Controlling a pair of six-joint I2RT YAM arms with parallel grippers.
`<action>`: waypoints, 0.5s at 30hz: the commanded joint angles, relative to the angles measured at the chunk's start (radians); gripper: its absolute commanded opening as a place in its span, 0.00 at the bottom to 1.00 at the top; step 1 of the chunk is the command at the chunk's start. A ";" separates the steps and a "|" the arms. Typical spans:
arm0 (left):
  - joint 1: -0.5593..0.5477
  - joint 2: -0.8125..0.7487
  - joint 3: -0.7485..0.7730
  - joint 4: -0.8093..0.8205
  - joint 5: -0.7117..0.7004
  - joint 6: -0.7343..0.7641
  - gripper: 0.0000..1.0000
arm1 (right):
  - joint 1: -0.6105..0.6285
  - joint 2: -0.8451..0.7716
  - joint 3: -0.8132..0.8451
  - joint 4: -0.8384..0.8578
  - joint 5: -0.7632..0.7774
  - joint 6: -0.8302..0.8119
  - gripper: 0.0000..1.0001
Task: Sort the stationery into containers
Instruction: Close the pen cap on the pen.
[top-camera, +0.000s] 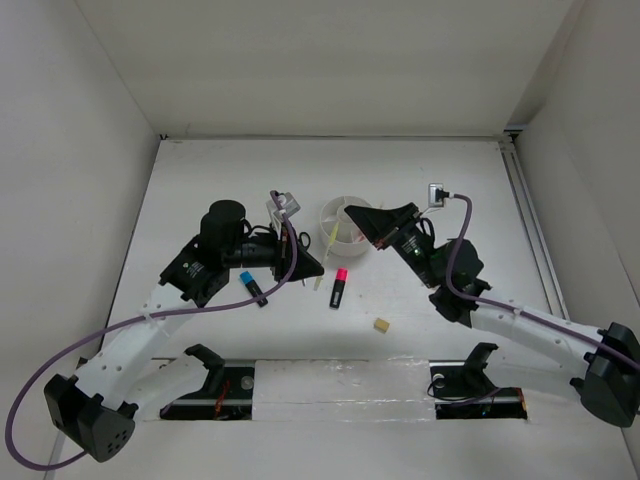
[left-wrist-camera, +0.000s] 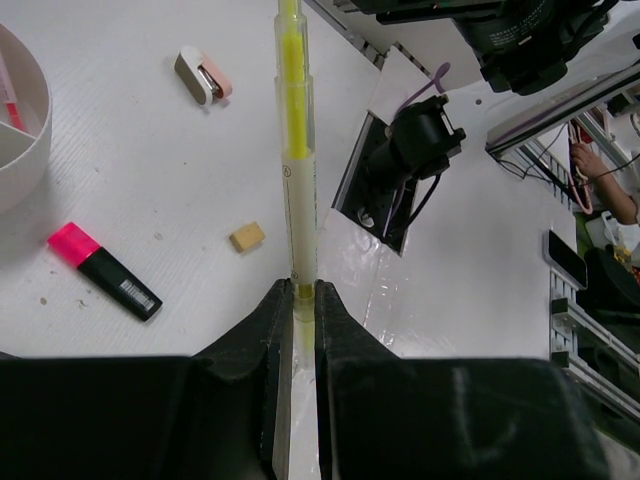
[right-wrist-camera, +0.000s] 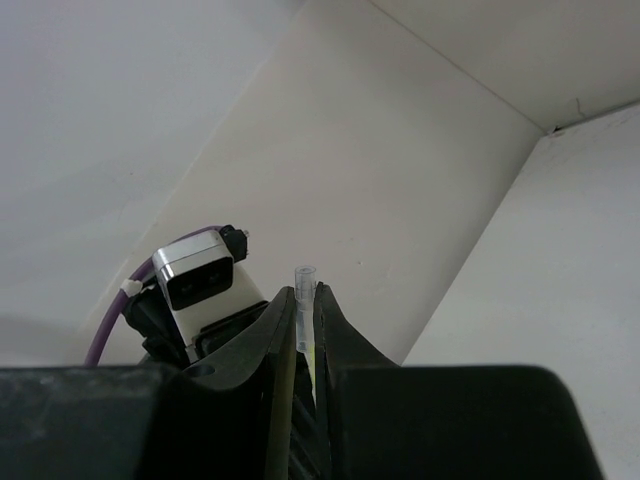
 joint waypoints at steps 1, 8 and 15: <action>0.002 0.000 0.005 0.041 0.007 0.003 0.00 | 0.018 0.009 0.012 0.086 -0.013 -0.015 0.00; 0.002 0.000 0.014 0.032 -0.004 0.003 0.00 | 0.029 0.020 0.003 0.109 -0.013 -0.015 0.00; 0.002 0.000 0.014 0.032 -0.004 0.003 0.00 | 0.029 0.029 0.003 0.119 -0.013 -0.006 0.00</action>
